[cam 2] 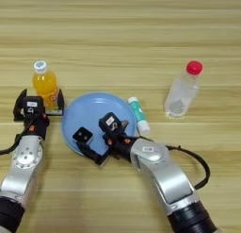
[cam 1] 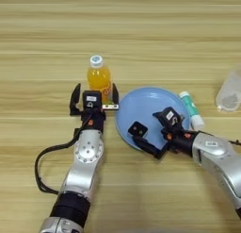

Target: Move the objects on the table

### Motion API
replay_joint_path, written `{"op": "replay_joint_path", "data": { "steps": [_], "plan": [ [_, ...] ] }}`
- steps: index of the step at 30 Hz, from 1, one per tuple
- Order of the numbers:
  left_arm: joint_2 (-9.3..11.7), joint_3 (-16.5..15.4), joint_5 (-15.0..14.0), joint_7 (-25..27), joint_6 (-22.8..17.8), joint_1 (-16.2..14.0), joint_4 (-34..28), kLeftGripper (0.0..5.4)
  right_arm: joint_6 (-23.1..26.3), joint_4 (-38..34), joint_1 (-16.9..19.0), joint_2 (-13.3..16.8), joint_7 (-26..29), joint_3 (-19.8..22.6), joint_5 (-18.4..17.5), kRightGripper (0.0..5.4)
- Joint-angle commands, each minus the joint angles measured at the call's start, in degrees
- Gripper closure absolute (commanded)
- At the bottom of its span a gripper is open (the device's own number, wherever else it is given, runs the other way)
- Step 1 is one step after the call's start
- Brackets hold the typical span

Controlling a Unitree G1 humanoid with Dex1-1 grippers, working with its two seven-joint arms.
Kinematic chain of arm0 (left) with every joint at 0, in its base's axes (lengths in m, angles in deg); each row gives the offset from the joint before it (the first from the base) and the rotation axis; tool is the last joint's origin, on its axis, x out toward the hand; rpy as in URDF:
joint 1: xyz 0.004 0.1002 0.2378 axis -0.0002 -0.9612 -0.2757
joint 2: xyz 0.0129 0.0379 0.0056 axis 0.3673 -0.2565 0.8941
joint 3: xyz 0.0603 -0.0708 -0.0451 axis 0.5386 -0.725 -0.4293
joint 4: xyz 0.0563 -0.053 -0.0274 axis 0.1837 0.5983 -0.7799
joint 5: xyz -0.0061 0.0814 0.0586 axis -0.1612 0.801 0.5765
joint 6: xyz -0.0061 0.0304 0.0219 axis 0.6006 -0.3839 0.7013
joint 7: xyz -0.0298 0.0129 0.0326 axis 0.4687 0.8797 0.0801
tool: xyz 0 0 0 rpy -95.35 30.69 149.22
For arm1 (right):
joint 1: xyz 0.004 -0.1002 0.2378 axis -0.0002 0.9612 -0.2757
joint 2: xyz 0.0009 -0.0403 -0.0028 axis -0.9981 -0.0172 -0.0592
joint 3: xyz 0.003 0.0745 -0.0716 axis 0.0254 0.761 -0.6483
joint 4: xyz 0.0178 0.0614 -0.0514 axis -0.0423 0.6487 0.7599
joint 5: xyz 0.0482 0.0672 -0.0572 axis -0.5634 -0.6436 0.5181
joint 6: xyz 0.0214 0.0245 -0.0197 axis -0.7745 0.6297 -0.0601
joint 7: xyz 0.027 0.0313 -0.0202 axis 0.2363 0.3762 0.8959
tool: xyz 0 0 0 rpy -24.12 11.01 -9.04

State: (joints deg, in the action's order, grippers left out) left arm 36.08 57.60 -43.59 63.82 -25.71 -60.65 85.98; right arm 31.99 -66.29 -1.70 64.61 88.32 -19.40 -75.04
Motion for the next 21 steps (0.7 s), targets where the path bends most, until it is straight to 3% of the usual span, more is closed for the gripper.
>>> {"op": "replay_joint_path", "data": {
  "steps": [1,7,14,21],
  "plan": [
    [-2.81,0.76,0.63,-0.39,-0.69,-0.47,-0.42,0.00,-0.35,0.29,-0.58,-0.06,-0.39,0.39,0.51,0.01],
    [-2.82,0.77,0.63,-0.40,-0.73,-0.46,-0.49,0.00,-0.70,0.58,-0.67,-0.05,-0.67,0.37,1.10,0.01],
    [-2.83,0.80,0.62,-0.39,-0.73,-0.50,-0.53,0.00,-2.83,2.64,-1.72,0.40,-2.71,-0.75,5.47,0.01],
    [-2.77,0.89,0.52,-0.47,-0.66,-0.45,-0.43,0.00,-2.48,3.34,-2.85,-0.54,-3.48,-0.05,6.60,0.01]
  ]
}}
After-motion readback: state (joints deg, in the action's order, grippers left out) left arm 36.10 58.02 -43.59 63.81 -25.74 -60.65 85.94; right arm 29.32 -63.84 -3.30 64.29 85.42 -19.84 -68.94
